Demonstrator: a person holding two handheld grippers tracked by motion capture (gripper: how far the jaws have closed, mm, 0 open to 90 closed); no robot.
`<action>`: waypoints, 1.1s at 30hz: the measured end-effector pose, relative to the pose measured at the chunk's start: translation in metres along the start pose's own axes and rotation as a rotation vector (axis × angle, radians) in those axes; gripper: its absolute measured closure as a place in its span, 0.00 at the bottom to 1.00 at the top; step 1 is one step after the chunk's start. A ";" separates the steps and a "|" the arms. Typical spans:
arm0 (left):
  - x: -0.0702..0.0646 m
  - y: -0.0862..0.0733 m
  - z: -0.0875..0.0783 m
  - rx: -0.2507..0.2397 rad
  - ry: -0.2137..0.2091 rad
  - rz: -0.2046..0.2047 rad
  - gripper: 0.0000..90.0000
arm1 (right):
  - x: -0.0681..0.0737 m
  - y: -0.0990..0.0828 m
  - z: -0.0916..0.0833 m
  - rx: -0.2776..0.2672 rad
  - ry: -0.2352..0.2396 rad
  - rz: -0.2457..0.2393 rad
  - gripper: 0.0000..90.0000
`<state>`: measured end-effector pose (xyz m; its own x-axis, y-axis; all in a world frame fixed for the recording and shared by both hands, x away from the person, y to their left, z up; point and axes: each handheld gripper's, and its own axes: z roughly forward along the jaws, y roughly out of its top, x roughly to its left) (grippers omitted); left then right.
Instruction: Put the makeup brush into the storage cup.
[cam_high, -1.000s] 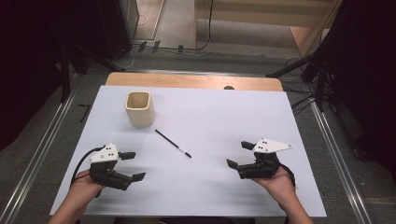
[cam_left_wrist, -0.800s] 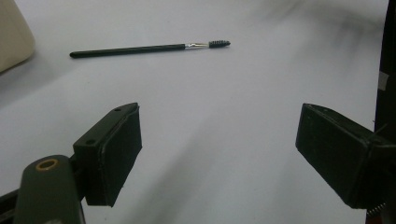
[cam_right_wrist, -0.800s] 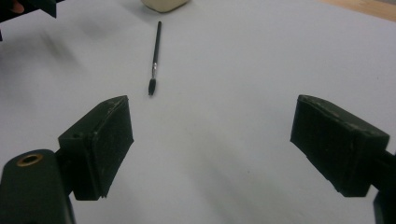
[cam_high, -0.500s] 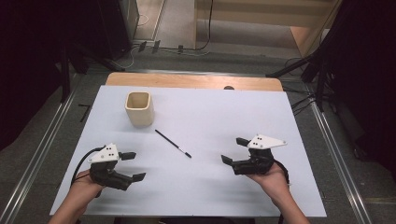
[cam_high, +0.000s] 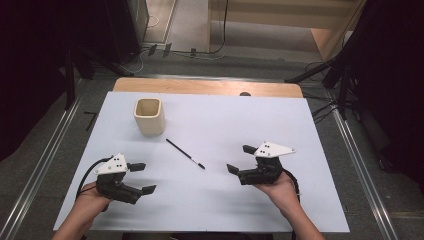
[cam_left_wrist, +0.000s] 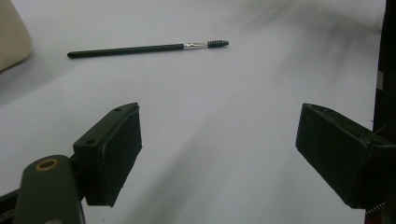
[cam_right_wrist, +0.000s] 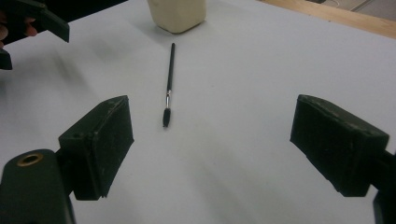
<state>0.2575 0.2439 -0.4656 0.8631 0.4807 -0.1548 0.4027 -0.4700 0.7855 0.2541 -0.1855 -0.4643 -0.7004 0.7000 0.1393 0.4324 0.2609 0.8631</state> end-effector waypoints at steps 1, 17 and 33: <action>0.000 0.000 0.000 0.000 0.000 0.000 0.16 | 0.001 0.000 0.001 0.002 0.001 -0.002 0.15; 0.000 0.000 0.000 0.002 -0.007 0.002 0.16 | 0.012 0.007 0.020 0.004 0.026 -0.018 0.15; -0.001 0.000 0.000 0.003 -0.013 0.003 0.16 | 0.018 0.012 0.033 -0.006 0.017 -0.009 0.15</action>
<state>0.2569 0.2432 -0.4651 0.8679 0.4702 -0.1603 0.4014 -0.4738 0.7838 0.2657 -0.1483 -0.4676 -0.7139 0.6860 0.1403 0.4228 0.2627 0.8673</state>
